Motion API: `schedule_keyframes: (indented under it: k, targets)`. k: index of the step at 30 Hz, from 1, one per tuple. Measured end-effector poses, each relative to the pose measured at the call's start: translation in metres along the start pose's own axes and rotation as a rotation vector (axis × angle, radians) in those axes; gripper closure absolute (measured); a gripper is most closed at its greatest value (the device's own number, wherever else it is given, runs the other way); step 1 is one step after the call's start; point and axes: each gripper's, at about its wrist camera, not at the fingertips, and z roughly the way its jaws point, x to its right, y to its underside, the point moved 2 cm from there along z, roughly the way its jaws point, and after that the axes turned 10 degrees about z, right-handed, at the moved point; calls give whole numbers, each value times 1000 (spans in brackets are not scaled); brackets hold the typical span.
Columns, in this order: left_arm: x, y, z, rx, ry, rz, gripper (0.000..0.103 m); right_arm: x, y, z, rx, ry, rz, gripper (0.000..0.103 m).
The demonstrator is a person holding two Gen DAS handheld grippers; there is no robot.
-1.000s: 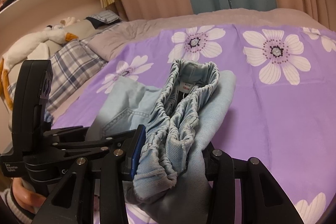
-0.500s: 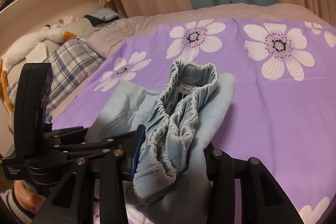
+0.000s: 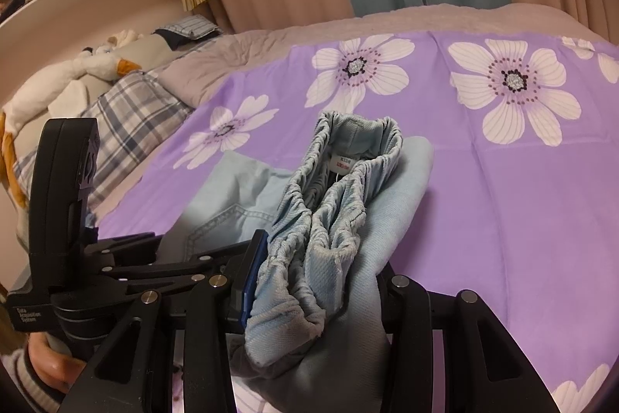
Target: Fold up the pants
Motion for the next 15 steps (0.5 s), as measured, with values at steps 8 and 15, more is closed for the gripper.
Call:
schedule_keyframes:
  k: [8,15]
  targets:
    - [0,0,3,-4,-5,2,58,2,3,1,-1,-2,14,59]
    - [-2,0,4,-11,-7,-2,58,6,5,0,-3,0,31,59]
